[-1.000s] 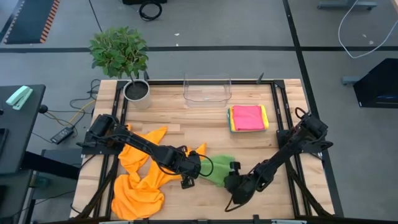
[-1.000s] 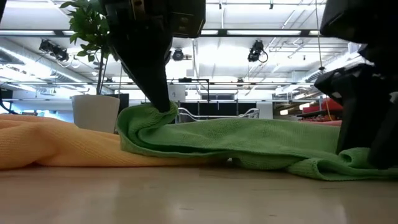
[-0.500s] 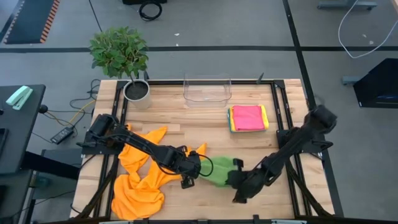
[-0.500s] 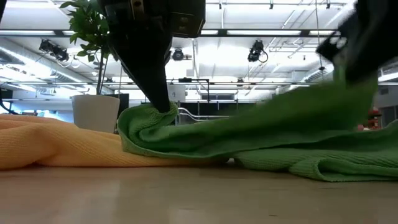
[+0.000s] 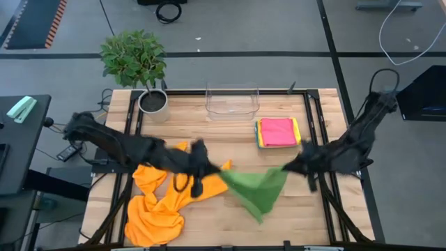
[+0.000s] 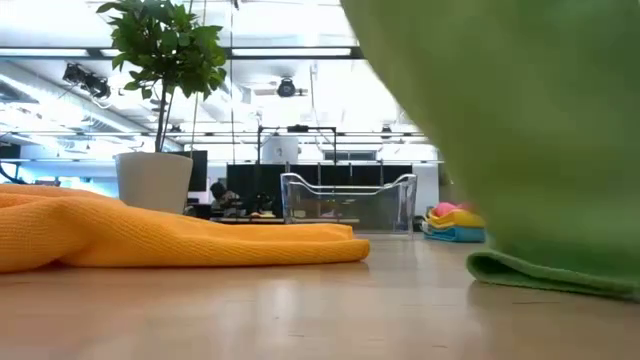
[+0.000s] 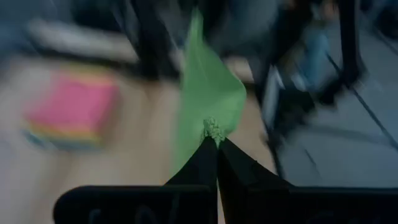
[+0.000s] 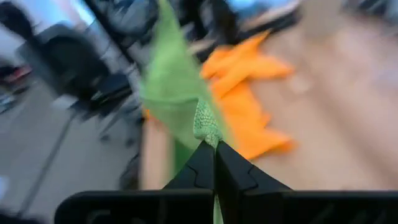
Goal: Fold microfiber towels
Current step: Fold the green towel
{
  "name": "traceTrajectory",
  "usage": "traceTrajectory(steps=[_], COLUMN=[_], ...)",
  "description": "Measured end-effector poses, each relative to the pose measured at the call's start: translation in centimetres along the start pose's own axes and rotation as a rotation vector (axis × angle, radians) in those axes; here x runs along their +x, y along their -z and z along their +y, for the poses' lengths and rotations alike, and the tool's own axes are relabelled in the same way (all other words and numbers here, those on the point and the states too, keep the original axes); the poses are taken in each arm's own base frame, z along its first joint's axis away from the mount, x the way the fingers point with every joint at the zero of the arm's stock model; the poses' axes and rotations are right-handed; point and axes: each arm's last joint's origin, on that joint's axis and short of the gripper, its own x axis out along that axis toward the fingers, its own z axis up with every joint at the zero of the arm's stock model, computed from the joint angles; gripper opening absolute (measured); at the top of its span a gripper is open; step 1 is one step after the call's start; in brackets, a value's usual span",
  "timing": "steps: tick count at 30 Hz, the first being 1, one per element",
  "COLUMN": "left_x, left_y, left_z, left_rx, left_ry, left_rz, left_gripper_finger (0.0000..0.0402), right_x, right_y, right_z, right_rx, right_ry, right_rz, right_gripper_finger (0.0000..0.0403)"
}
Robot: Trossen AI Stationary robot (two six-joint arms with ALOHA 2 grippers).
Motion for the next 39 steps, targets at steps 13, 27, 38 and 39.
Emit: traceTrajectory(steps=[13, 27, 38, 39], left_x=[-1.3, -0.5, -0.4, -0.6], left_y=[-4.9, 1.8, 0.4, -0.2], left_z=[6.7, -0.1, 0.8, 1.0], left_rx=[0.041, 0.084, 0.061, 0.081], left_ry=[0.051, 0.248, 0.208, 0.182], left_rz=[-0.226, 0.271, 0.178, 0.150], left_gripper_finger=[0.0005, 0.0004, 0.0005, 0.0005], right_x=[-8.3, -1.1, -2.8, -3.2], right_y=[-8.8, 0.4, -1.9, -2.4], right_z=[-3.9, 1.0, 0.9, 0.8], right_rx=[-0.094, -0.092, -0.142, -0.153], right_ry=[0.045, 0.180, 0.184, 0.191], right_rz=[-0.207, 0.441, 0.339, 0.310], right_gripper_finger=[0.0005, 0.0005, 0.0005, 0.0005])
